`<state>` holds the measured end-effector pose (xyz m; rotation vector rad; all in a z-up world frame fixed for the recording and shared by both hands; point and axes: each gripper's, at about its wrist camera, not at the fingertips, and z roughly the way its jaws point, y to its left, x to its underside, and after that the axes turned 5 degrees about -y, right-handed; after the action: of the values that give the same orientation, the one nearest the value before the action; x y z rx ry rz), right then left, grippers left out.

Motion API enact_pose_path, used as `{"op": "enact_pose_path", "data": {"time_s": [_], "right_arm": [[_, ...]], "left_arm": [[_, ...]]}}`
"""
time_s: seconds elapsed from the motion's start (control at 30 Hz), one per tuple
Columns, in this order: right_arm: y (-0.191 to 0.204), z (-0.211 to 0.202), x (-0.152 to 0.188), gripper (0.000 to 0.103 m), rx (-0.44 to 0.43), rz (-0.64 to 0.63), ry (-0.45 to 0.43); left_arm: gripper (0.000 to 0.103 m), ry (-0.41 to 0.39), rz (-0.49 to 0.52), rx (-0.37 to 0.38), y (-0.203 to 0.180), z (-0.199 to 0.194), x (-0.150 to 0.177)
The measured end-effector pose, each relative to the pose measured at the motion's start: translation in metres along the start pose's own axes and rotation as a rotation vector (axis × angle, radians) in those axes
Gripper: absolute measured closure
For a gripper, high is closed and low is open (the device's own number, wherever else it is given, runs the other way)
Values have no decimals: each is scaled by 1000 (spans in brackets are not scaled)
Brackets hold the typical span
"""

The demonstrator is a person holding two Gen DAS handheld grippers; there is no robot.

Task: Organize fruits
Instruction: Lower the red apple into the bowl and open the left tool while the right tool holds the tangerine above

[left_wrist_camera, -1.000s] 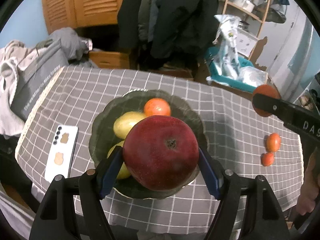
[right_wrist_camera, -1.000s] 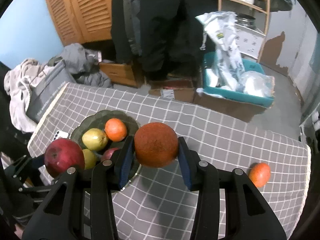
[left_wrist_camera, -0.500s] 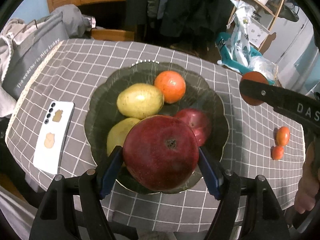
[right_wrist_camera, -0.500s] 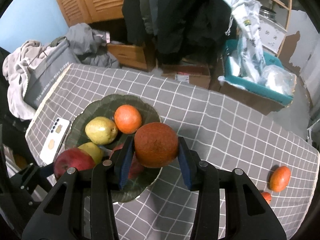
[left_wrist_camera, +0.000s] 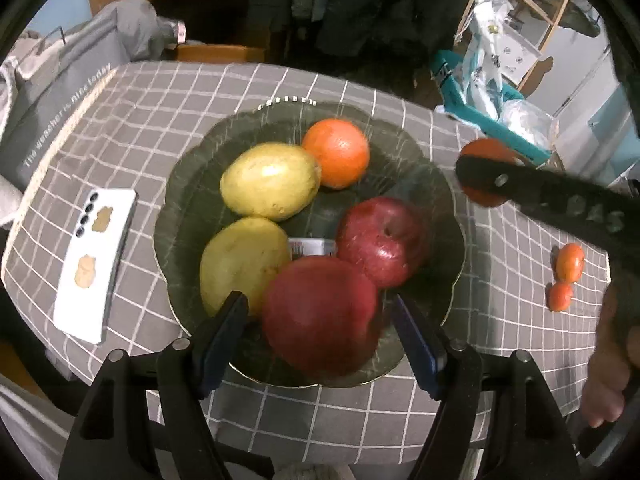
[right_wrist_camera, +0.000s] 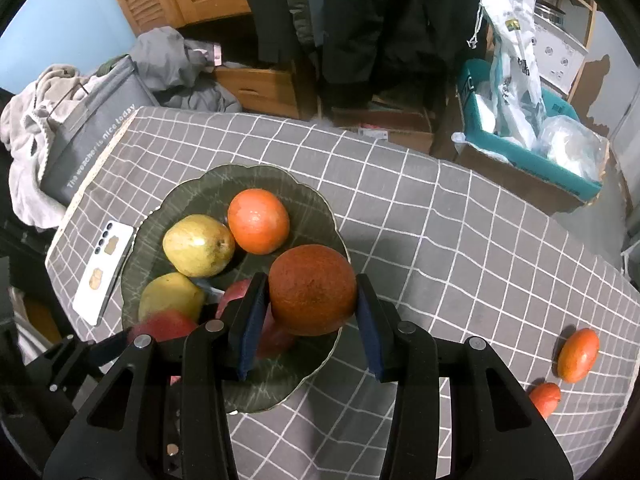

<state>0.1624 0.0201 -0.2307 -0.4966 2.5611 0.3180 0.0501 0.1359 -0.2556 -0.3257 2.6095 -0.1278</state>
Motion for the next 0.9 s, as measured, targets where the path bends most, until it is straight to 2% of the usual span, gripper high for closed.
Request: {"op": "enact_pose_path", "data": {"time_s": [0.03, 0.07, 0.43, 0.9], "right_arm": [[0, 1, 0, 60, -2, 3, 2], [-1, 2, 0, 60, -4, 6, 3], [-9, 13, -4, 60, -51, 55, 19], [-2, 30, 6, 59, -73, 43, 82]], "left_arm": [[17, -16, 4, 1, -1, -4, -2], [14, -28, 4, -4, -1, -6, -3], [14, -56, -52, -49, 19, -2, -25], [14, -72, -139, -68, 42, 10, -44]]}}
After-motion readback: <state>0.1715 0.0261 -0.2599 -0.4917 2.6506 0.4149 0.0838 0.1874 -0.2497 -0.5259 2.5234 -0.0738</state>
